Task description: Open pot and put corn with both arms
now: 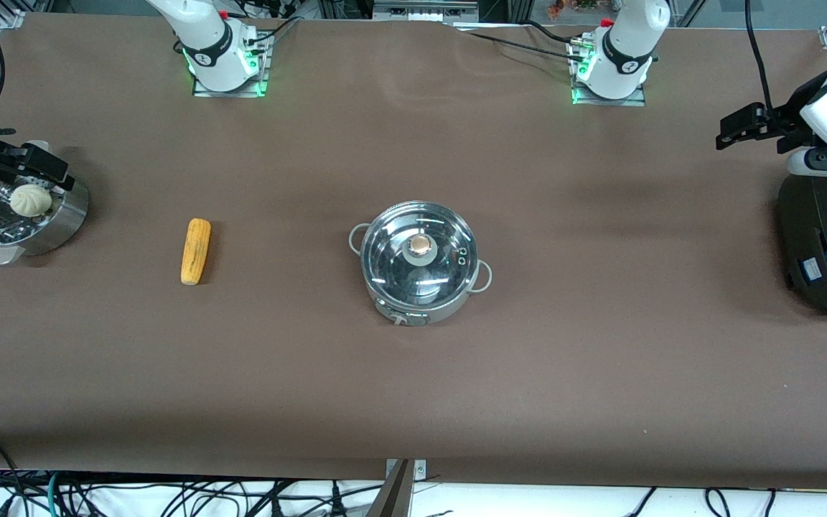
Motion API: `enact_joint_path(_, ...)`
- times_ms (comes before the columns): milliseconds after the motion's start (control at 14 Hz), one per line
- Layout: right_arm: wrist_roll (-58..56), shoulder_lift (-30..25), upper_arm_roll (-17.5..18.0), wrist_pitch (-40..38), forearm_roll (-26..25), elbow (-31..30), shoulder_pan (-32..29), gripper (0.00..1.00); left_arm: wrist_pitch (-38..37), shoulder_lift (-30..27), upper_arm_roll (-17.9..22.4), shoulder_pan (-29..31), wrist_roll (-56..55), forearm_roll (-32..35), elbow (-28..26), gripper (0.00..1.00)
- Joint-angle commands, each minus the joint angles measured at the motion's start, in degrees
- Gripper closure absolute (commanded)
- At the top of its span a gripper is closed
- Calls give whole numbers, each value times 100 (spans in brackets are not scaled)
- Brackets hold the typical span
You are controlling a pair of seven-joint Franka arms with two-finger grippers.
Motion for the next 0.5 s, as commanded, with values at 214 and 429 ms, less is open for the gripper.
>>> enact_joint_path(214, -85, -59, 9, -19, 116, -37, -47, 0, 54, -56, -44, -38, -607, 28, -30, 0)
enact_joint_path(429, -85, -59, 9, -19, 125, -37, -56, 0, 46, -56, -44, -39, -607, 29, -39, 0)
